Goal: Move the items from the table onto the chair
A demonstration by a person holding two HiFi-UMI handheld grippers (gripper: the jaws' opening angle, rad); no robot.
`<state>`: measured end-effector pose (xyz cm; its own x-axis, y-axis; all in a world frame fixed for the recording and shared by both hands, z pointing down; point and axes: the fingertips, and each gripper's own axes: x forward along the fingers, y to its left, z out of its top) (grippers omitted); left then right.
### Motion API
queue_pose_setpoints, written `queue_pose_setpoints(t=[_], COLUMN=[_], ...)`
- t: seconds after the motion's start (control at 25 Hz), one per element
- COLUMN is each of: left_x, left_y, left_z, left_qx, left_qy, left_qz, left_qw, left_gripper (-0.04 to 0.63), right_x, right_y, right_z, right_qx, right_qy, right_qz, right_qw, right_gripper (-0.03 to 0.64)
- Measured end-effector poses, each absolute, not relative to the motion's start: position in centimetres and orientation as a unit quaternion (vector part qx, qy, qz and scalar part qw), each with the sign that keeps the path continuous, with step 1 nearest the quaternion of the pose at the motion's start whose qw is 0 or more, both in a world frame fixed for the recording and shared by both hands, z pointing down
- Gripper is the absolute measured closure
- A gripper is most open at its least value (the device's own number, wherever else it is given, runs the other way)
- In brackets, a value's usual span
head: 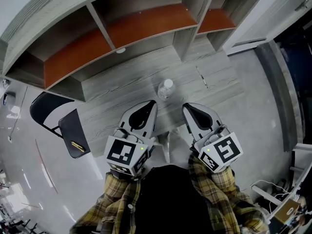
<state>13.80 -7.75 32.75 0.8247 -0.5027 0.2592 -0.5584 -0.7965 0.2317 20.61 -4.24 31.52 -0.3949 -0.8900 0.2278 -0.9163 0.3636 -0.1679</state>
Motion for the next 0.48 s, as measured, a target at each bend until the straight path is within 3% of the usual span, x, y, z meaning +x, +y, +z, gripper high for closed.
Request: queue_pose_setpoints(t=[0.48], left_x=[18.0], left_y=[-10.2], left_z=[34.5], left_qx=[0.921], left_qy=[-0.343], left_qz=[0.117], left_qw=[0.142], left_gripper=[0.584], right_x=[24.7], right_y=[-7.4], right_z=[32.1], right_qx=[0.489], right_qy=[-0.858], right_qz=[0.145], right_qw=[0.053], right_gripper=[0.598])
